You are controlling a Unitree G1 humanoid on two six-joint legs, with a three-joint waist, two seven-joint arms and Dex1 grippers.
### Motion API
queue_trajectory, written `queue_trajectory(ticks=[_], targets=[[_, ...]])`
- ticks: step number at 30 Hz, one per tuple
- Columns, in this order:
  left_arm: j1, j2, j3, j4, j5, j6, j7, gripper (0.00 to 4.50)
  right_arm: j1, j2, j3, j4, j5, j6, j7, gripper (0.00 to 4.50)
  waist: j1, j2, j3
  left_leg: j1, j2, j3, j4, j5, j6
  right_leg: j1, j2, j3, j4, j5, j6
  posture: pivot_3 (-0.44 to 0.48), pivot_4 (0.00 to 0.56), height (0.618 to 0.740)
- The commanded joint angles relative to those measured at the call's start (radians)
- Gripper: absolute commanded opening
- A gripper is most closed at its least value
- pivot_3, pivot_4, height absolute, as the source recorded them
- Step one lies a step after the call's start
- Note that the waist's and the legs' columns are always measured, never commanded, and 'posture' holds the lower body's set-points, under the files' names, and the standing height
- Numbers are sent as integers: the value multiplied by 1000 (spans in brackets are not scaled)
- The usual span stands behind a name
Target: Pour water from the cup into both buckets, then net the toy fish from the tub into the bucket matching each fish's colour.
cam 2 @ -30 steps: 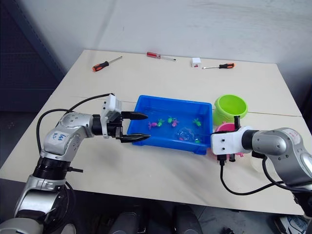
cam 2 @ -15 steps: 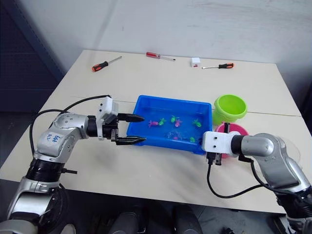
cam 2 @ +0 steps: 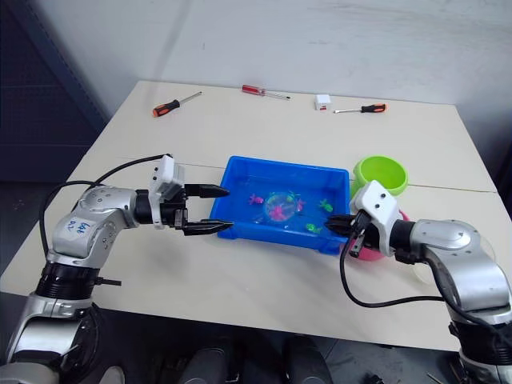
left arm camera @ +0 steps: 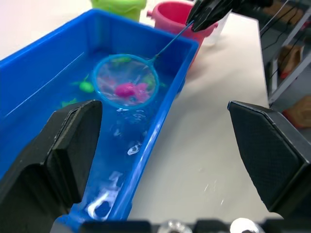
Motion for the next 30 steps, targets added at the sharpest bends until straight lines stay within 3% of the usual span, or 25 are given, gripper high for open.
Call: queue_trajectory(ticks=[1, 9, 12, 15, 17, 20, 23, 26, 30], targets=[[-35, -28, -2, -28, -30, -2, -7, 4452, 56, 4, -135, -105, 83, 77, -61, 0, 2, 0, 0, 0, 0, 0, 0, 0, 0, 0, 0, 0, 0, 0, 0, 0, 150, 740], [-143, -122, -50, 82, -30, -28, -72, 4452, 287, 13, -529, -304, 226, 208, -141, 0, 8, 0, 0, -4, 0, -2, 0, 0, 0, -1, 0, -2, 0, 0, 0, 0, 150, 740], [-201, -165, -75, 158, -26, -49, -113, 4452, 426, 28, -715, -356, 202, 170, -132, 0, 9, 0, 0, -4, -1, -2, 0, 0, 1, -1, 0, -3, 0, 0, 0, 0, 150, 740], [-241, -196, -98, 217, -19, -73, -151, 4452, 560, 34, -810, -365, 93, 44, -132, 0, 6, 0, 0, -4, -1, -2, 0, 0, 1, -1, 1, -2, -1, 0, 0, 0, 150, 740], [-259, -212, -104, 248, -9, -91, -166, 4452, 658, 28, -819, -355, -18, -93, -114, 0, 3, 0, 0, -4, -1, -1, 0, 0, 1, -1, 1, -2, -2, 0, 0, 0, 150, 740], [-286, -234, -108, 301, 8, -125, -175, 4452, 848, -19, -781, -284, -365, -522, -114, 0, 2, 0, 0, -3, -1, -1, 0, 0, 0, -1, 2, -1, -2, 0, 1, 0, 150, 740], [-302, -245, -109, 338, 20, -150, -188, 4452, 911, -92, -763, -224, -592, -828, -151, 0, -5, 0, 0, -2, -1, 1, 0, 0, 0, -1, 3, 1, -2, 0, 1, 0, 150, 740], [-311, -251, -108, 355, 25, -162, -197, 4452, 892, -130, -754, -170, -708, -966, -199, 0, -6, -1, 0, 1, -1, 3, 0, 1, -1, 0, 3, 3, -1, 0, 2, 0, 150, 740], [-318, -250, -98, 365, 30, -170, -197, 4452, 861, -147, -720, -123, -738, -1068, -185, 0, 3, -1, 0, 1, 0, 3, -1, 1, -3, 0, 3, 3, -1, 0, 1, 0, 150, 740]])
